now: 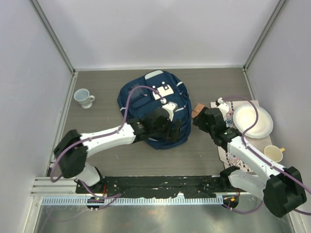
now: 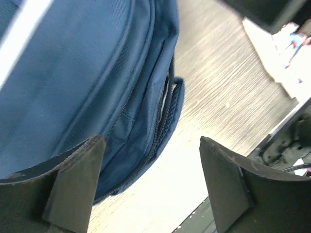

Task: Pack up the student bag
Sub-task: Place the book in the student bag, then adjust the student bag at the center of the board.

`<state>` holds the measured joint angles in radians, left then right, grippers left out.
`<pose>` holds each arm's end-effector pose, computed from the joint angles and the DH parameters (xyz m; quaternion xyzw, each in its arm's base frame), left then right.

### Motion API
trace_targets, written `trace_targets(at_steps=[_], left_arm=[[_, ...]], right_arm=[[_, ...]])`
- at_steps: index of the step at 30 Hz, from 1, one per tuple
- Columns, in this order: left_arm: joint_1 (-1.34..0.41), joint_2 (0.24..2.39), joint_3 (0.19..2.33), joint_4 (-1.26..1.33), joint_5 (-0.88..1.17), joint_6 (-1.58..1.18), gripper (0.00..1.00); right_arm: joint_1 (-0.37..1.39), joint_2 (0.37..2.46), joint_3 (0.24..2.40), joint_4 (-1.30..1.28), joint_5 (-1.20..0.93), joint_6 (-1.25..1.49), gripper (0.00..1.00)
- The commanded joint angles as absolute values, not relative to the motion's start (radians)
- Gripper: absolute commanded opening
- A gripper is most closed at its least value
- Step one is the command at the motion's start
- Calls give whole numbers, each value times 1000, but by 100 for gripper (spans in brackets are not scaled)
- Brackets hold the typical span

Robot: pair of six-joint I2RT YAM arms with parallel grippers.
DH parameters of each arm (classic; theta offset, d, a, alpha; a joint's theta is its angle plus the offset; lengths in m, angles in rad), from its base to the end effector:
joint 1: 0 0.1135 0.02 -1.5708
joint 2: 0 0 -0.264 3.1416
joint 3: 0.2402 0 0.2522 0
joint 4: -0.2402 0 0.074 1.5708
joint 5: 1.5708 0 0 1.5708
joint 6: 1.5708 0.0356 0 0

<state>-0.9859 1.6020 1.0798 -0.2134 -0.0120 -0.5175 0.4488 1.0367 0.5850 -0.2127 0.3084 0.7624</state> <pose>0.1946 -0.2930 0.2336 0.2098 0.8897 -0.2729 0.3000 0.2003 0.0845 0.2212 0.2052 0.8670 0.1328 0.4343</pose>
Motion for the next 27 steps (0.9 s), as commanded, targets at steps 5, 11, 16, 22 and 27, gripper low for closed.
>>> trace_targets(at_steps=[5,11,16,22,27], left_arm=[[-983,1312,1017,-201,-287,-506,99],[-916,1259,922,-330,-445,-613,100],[-783,1178,780,-330,-420,-705,100],[-626,1089,658,-281,-331,-727,100],[-494,1086,646,-250,-247,-723,100]], right_arm=[[382,1058,635,-157,147,749,67],[382,1175,630,-10,-35,788,72],[382,1241,620,80,-90,819,76],[382,1307,635,64,-103,813,77],[382,1327,649,46,-106,801,77]])
